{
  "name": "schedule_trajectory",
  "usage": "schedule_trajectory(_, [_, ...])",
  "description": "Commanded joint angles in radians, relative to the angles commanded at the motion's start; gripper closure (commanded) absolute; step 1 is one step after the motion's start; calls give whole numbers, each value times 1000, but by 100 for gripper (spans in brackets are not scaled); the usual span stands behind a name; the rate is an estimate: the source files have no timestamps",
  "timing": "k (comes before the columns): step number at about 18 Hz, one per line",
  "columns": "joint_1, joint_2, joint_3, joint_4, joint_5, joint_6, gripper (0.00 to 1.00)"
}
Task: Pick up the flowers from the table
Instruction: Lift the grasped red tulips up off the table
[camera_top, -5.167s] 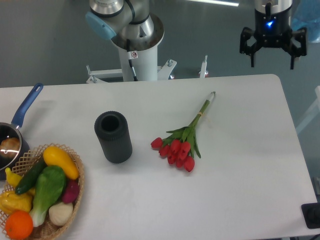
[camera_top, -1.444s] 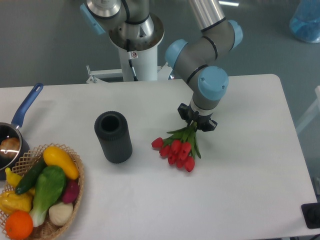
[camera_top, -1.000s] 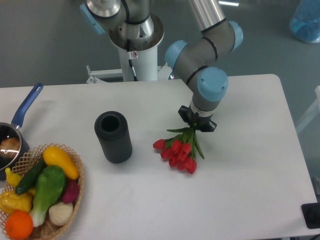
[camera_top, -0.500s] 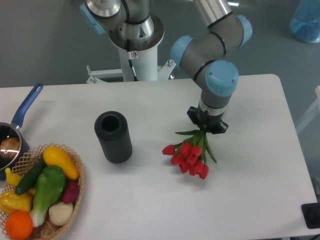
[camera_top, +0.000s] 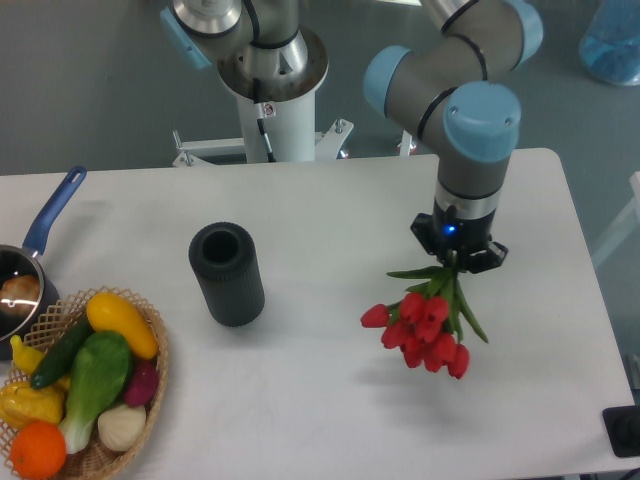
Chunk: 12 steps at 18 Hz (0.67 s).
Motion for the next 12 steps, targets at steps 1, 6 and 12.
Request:
schedule_trajectory(1, [2, 0, 3, 0, 0, 0, 100])
schedule_trajectory(6, [8, 0, 17, 0, 2, 0, 100])
schedule_trajectory(12, [20, 14, 18, -2, -18, -2, 100])
